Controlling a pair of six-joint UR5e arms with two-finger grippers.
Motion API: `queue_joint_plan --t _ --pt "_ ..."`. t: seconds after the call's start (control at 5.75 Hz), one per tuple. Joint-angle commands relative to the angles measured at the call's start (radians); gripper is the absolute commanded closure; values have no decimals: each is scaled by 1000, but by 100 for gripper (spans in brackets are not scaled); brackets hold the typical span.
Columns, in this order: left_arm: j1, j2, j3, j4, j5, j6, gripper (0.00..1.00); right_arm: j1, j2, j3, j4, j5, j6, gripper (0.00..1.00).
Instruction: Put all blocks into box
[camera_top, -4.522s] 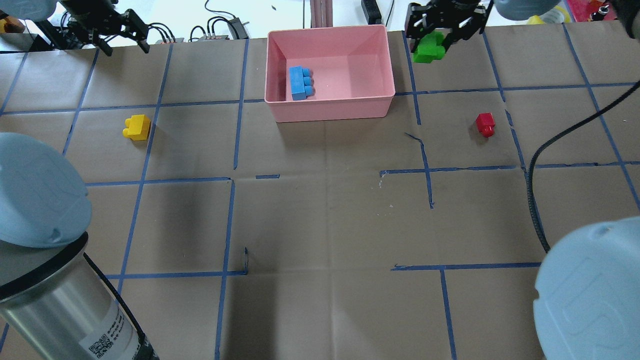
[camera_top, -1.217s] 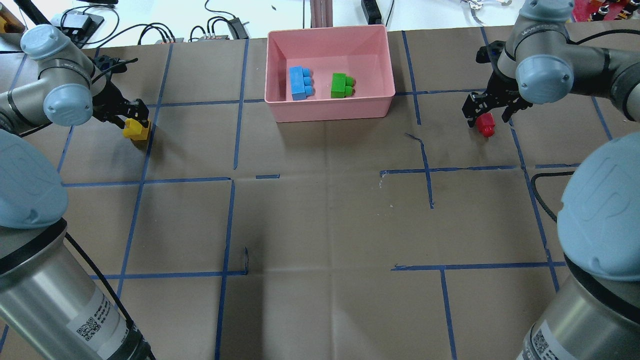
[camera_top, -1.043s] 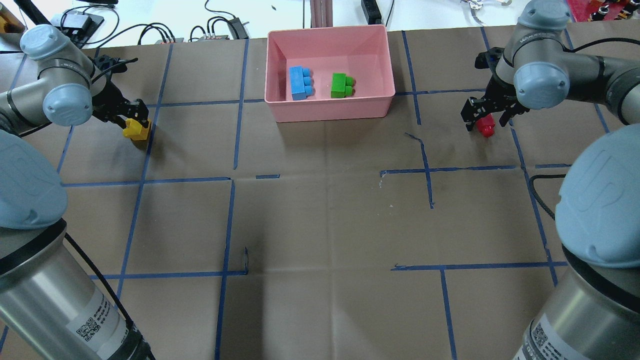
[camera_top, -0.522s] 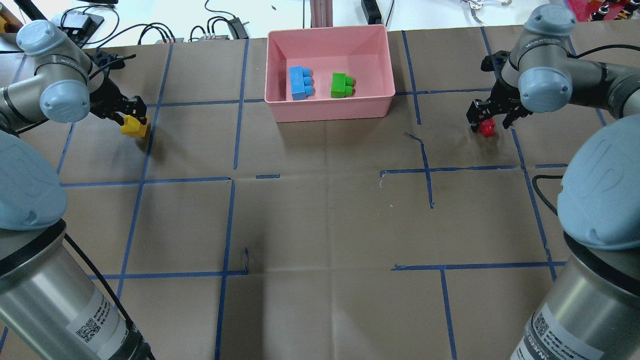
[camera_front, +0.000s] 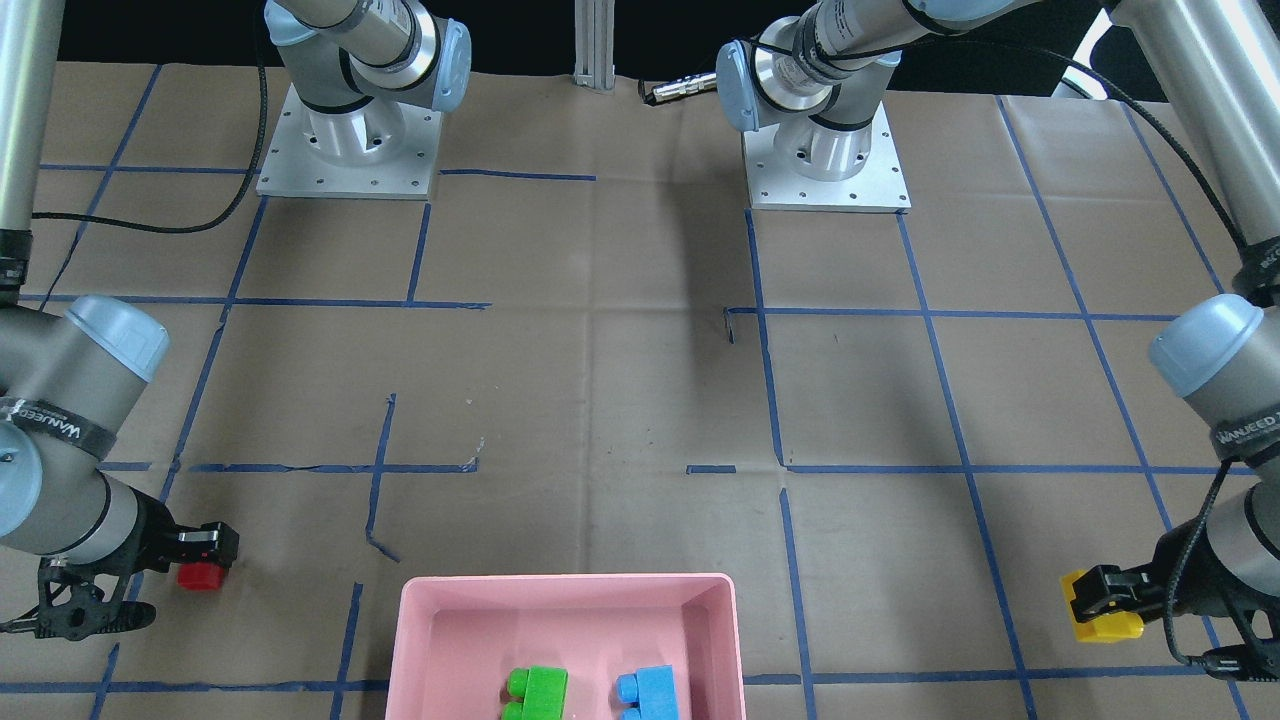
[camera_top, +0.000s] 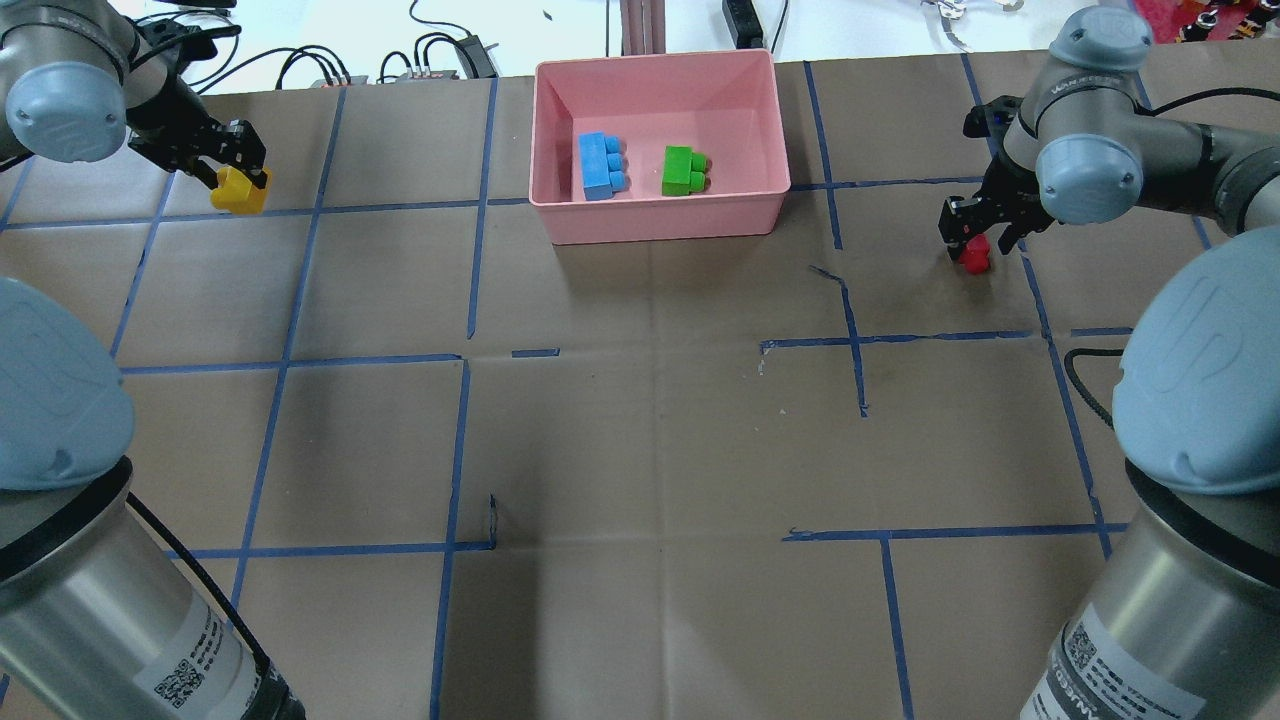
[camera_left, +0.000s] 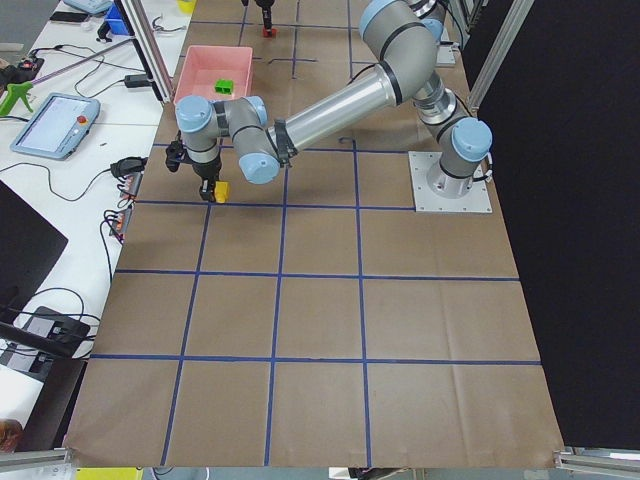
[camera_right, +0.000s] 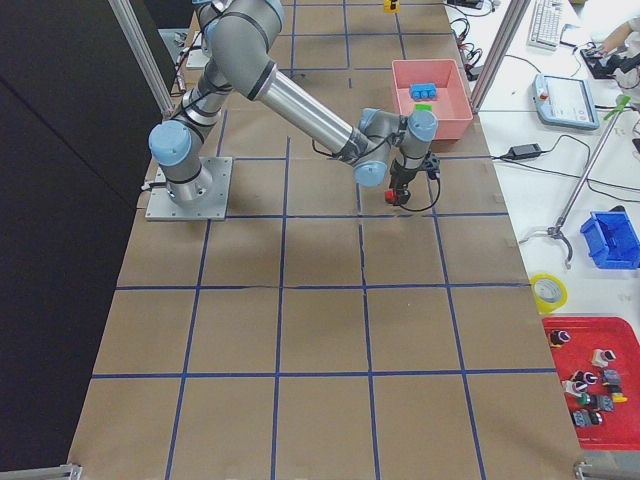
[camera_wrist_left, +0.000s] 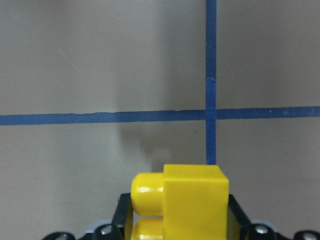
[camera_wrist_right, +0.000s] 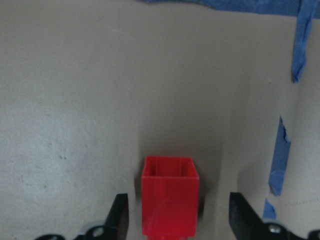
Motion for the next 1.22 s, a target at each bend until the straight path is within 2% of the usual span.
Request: queue_joint_plan --t 0.0,0.17,0.35,0.52,0.7,0.87,1.04 --pt "-144 10 88 -57 -3 -215 62 2 -1 -3 0 2 2 73" --pt "-254 3 112 -56 -5 -425 61 2 -10 -6 2 17 1 90" --pt "-351 -14 149 -50 -4 -576 61 2 -16 -15 3 18 1 91" --pt "-425 -49 190 -48 -7 -691 61 4 -24 -69 38 15 -1 91" --pt "-485 -93 218 -18 -48 -800 61 5 -34 -121 117 17 -2 93" --pt "-514 -146 223 65 -49 -836 61 5 -53 -179 211 20 -13 94" --pt "-525 -166 223 116 -48 -847 46 7 -67 -247 303 73 -33 94"
